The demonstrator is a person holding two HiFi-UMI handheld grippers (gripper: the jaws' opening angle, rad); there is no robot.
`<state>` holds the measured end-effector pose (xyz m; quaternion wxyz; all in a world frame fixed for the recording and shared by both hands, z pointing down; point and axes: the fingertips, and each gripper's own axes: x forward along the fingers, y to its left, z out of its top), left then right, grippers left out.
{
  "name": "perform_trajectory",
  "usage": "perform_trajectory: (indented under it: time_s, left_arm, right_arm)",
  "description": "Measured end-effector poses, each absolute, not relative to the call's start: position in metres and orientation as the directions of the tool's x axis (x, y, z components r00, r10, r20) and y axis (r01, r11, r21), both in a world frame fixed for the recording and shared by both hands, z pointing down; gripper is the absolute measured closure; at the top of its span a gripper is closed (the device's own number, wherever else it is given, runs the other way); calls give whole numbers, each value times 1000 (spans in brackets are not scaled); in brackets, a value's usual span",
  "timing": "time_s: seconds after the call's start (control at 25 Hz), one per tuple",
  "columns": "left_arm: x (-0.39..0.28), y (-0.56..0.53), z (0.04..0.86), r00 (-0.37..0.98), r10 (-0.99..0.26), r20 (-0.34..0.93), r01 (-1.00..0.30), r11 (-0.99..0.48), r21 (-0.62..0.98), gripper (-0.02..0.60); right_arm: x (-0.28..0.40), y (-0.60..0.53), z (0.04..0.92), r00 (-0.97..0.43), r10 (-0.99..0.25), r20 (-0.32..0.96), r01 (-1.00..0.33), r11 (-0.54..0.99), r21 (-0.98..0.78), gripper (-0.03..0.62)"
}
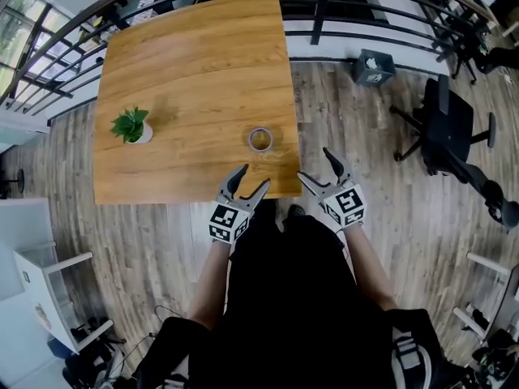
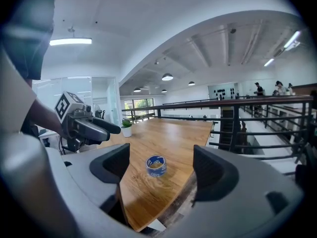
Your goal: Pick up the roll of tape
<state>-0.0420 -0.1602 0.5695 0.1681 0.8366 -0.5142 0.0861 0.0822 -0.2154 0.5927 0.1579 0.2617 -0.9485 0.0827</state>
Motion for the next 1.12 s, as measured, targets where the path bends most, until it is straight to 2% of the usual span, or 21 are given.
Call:
perform_trajectory:
  time_s: [0.52,1.12]
  left_arm:
    - [-48,-189,592,547,-758,356,-837,-500,221,295]
    - [-47,-206,640,642,-618,454,-753,-619,224,295]
  right_arm:
    - [73,-233,605,-766,-528,367,-596,797,-96,194]
    - [52,-248,622,-724,-554,410,-641,760,-106,195]
